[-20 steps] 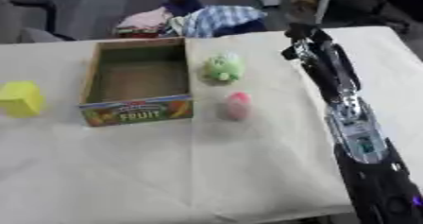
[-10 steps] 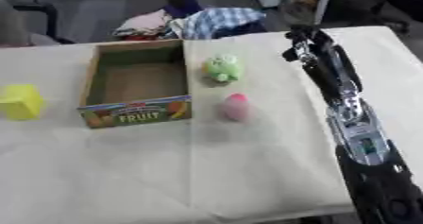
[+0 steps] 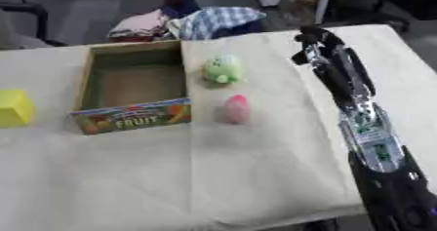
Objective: Pick up objects on the table and place them in the box.
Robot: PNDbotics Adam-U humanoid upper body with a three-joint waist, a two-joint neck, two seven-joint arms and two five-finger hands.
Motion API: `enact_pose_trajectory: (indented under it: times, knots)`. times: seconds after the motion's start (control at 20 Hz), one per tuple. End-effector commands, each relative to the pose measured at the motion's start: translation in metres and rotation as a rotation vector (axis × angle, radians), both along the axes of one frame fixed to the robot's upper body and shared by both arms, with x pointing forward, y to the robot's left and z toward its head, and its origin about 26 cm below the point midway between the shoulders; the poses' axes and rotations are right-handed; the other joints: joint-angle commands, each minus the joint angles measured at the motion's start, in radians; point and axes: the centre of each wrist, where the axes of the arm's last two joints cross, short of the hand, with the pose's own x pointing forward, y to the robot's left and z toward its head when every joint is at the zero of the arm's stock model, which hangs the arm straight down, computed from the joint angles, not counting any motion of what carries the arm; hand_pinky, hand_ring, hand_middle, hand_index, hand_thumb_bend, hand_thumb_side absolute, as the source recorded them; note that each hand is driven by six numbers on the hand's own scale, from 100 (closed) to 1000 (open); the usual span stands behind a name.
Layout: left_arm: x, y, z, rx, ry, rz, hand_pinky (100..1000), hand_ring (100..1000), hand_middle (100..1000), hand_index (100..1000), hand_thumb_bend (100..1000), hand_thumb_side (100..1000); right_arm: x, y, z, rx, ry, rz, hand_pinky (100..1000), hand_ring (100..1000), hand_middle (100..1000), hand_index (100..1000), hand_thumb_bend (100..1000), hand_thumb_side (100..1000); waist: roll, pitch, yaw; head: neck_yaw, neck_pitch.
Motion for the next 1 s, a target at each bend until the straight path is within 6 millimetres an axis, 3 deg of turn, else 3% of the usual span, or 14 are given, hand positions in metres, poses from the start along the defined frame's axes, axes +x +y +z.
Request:
enact_pose_trajectory:
  times: [0.05,0.3,0.55,1.0]
  knots:
    - [0.001,0.011,0.010,0.019,-0.042,0.047,761,725,732,825,729,216,0.003,-0.002,0.011,-0.020,-0.029,0.007,628,589,722,838,100,709,0.002,-0.006,-0.008,0.009,0.005]
    - [-0.002,0.022,-0.004,-0.006,-0.079,0.133,753,702,711,808,681,175,0.004,0.002,0.013,-0.023,-0.033,0.028,628,589,722,838,100,714,0.003,0.005,-0.035,0.020,0.005]
    - [-0.005,0.028,-0.011,0.015,-0.124,0.203,744,693,698,797,579,141,0.005,0.003,0.015,-0.022,-0.036,0.032,628,589,721,838,100,718,0.001,0.017,-0.057,0.021,0.005]
    - [-0.009,0.036,-0.027,0.038,-0.077,0.263,752,713,728,813,586,198,0.006,0.004,0.015,-0.017,-0.037,0.038,628,588,721,838,100,726,-0.004,0.035,-0.079,0.016,0.005]
